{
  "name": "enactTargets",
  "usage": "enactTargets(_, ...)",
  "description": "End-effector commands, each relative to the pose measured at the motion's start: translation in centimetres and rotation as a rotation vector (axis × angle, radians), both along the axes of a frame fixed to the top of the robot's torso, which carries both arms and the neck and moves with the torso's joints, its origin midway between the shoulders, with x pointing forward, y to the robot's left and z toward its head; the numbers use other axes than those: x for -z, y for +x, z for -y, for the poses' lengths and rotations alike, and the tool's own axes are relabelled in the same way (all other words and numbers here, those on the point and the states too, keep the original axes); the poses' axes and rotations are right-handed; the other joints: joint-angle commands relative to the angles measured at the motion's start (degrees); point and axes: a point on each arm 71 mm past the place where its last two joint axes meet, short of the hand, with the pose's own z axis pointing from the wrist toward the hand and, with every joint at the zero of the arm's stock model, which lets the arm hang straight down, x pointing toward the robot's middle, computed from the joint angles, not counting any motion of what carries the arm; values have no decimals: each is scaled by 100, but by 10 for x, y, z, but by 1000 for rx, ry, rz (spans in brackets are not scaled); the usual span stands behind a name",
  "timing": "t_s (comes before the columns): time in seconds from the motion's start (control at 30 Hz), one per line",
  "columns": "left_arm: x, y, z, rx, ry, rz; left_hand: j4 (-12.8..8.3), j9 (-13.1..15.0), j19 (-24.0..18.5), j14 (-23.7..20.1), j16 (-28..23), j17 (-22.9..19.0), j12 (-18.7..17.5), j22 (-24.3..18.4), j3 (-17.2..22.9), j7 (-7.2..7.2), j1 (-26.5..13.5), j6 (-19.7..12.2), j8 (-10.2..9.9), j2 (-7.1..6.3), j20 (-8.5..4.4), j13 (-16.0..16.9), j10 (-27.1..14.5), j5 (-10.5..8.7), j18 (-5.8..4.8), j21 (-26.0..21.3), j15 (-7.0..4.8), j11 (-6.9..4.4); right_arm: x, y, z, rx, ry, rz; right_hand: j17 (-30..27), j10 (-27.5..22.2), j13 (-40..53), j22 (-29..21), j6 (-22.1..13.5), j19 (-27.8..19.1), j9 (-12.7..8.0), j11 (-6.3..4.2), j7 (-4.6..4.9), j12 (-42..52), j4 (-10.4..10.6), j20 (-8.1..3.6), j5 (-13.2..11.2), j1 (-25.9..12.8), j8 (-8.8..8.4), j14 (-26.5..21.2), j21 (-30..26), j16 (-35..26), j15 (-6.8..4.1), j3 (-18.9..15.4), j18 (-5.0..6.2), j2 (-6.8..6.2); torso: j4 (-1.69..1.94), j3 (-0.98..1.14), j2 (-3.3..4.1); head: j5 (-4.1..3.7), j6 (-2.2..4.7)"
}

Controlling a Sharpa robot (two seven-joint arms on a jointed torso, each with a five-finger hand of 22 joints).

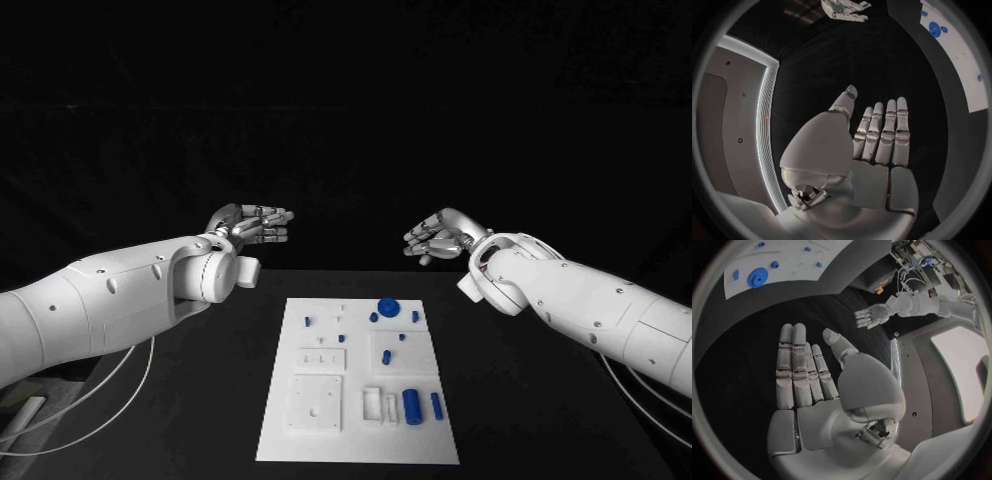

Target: Assemble the parts on the task board

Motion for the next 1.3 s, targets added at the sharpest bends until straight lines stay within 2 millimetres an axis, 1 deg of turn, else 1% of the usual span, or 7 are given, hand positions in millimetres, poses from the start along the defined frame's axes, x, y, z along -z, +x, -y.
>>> enactTargets(0.03, -4, -7, 8, 59, -6, 41, -91, 10, 54, 113, 12, 12, 25, 1, 19, -10, -7, 115, 41, 73, -53, 7, 110, 31, -91, 59, -37, -32, 3, -3, -10, -50, -188, 87, 1044, 148, 8, 806, 168, 512, 10, -71, -30, 35, -37, -195, 32, -30, 22, 356, 1082, 1640, -170, 126, 243, -143, 70, -30, 165, -39, 62)
enactTargets(0.13, -5, -13, 14, 103, -13, 47, -161, 14, 111, 271, 33, 22, 18, 18, 67, -29, 14, 242, 43, 76, -106, 5, 244, 29, -108, 115, -96, -78, 7, -5, -17, -68, -248, 108, 1322, 125, 5, 1144, 142, 419, 7, -78, -64, 28, -42, -265, -20, -12, 15, 239, 1392, 2125, -178, 253, 209, -212, 117, -54, 263, -85, 96)
enactTargets(0.43, -7, -27, 33, 227, -30, 69, -440, 14, 16, 132, -23, 18, 21, -2, 188, -26, -83, 256, 43, 116, -73, 6, 146, 21, -92, 188, -45, -44, 27, -10, -34, -97, -402, 184, 1442, 145, 3, 1771, 190, 261, 7, -80, -74, 26, -49, -298, -167, 115, 16, 138, 1754, 2558, -181, 537, 242, -367, 306, -132, 543, -196, 205)
enactTargets(0.53, -8, -34, 40, 260, -43, 70, -450, 14, 21, 137, -19, 19, 21, -2, 185, -24, -83, 254, 44, 119, -75, 6, 134, 21, -90, 196, -47, -41, 36, -11, -37, -98, -430, 197, 1450, 152, 4, 1932, 198, 321, 7, -78, -73, 26, -46, -383, -168, 81, 16, 111, 1780, 2693, -180, 667, 120, -400, 366, -153, 603, -242, 217)
enactTargets(0.63, -9, -41, 43, 282, -55, 69, -466, 14, 29, 145, -20, 19, 21, 0, 183, -24, -85, 257, 44, 125, -80, 6, 134, 24, -87, 208, -50, -43, 40, -12, -39, -102, -451, 205, 1440, 146, 4, 2078, 195, 356, 7, -81, -72, 28, -43, -390, -181, 65, 17, 91, 1729, 2806, -177, 714, 110, -416, 414, -170, 672, -268, 251)
enactTargets(0.97, -13, -56, 47, 317, -76, 63, -502, 14, 24, 157, -21, 19, 21, -2, 173, -26, -102, 262, 44, 135, -84, 6, 137, 21, -89, 226, -53, -43, 48, -14, -43, -113, -505, 218, 1408, 103, 3, 2315, 176, 478, 5, -71, -74, 27, -45, -388, -225, 107, 12, 69, 1565, 2938, -164, 654, 81, -424, 496, -220, 834, -346, 206)
enactTargets(1.3, -22, -59, 51, 335, -83, 73, -523, 14, 20, 153, -21, 19, 22, -5, 164, -27, -117, 266, 45, 141, -82, 6, 142, 24, -90, 235, -52, -45, 54, -11, -39, -94, -542, 218, 1426, 112, 5, 2556, 199, 550, 5, -72, -77, 29, -45, -394, -377, 123, 14, 51, 1490, 3034, -166, 874, 93, -486, 512, -249, 966, -384, 244)
